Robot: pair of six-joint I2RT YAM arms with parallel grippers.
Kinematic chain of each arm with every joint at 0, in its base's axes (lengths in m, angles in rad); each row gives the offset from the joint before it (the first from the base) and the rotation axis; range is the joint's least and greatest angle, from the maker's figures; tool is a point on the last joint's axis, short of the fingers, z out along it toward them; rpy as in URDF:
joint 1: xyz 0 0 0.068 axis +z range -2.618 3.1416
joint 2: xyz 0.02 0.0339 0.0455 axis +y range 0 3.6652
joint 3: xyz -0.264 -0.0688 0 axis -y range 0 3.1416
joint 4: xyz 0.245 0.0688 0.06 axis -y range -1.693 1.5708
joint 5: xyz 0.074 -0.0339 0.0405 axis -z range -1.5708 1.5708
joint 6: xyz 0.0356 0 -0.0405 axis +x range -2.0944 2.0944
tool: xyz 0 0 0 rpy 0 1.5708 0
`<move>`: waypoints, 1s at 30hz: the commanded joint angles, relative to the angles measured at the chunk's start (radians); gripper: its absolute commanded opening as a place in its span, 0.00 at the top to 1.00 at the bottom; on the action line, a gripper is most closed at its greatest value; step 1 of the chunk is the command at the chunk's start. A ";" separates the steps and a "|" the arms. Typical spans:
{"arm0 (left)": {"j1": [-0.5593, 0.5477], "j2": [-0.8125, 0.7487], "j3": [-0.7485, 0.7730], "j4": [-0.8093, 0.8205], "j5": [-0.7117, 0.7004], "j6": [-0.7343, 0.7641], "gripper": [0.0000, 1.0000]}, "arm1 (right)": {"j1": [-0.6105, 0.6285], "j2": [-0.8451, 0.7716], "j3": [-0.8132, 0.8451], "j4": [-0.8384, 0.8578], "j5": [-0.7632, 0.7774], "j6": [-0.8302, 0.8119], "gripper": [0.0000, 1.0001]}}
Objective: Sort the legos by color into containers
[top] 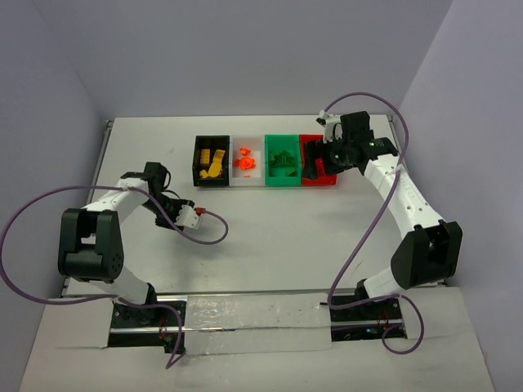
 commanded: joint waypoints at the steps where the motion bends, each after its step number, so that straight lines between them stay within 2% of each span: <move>1: 0.005 0.001 -0.024 0.015 0.024 0.062 0.44 | 0.007 0.000 0.024 -0.007 0.001 -0.008 0.00; 9: 0.002 0.011 -0.057 0.050 0.020 0.066 0.44 | 0.008 0.011 0.031 -0.011 0.000 -0.007 0.00; 20: -0.008 0.080 -0.030 0.072 0.015 0.050 0.44 | 0.007 0.016 0.029 -0.014 0.006 -0.010 0.00; 30: -0.024 0.069 -0.084 0.076 -0.032 0.083 0.56 | 0.007 0.016 0.029 -0.014 0.004 -0.010 0.00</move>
